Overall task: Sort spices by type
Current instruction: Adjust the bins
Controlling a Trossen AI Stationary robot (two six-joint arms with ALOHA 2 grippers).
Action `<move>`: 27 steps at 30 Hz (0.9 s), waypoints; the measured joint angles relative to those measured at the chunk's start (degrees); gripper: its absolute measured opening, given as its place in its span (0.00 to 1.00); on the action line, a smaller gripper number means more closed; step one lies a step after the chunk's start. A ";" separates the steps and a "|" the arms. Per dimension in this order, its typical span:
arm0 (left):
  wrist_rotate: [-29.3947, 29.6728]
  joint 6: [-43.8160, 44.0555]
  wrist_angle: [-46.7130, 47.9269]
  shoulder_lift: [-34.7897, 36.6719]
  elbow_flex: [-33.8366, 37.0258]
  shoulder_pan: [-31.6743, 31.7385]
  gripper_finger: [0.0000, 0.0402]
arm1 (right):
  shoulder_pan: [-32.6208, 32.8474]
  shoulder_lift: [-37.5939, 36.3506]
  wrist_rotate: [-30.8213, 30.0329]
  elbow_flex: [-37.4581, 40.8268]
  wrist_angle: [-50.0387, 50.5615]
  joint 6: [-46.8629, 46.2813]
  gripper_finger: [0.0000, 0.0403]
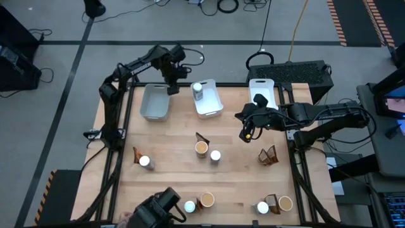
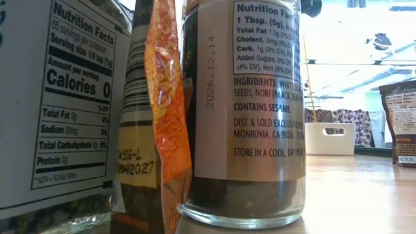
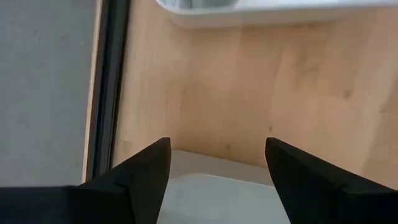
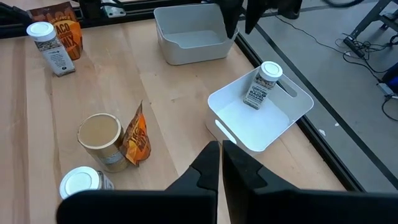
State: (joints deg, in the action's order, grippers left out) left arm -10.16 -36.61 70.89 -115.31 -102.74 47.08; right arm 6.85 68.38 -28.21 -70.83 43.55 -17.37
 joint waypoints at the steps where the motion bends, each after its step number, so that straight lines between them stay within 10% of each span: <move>1: 1.11 -0.40 -0.77 0.00 0.96 -0.09 0.65 | 0.00 0.00 0.00 0.00 0.00 0.00 0.00; 27: 13.81 -2.77 -8.02 -0.02 11.78 0.68 0.07 | 0.00 0.00 -0.28 0.00 -0.03 -0.47 0.00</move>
State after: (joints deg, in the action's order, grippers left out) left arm 3.65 -39.38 62.87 -115.33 -90.96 47.77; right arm 6.85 68.38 -28.49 -70.83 43.52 -17.84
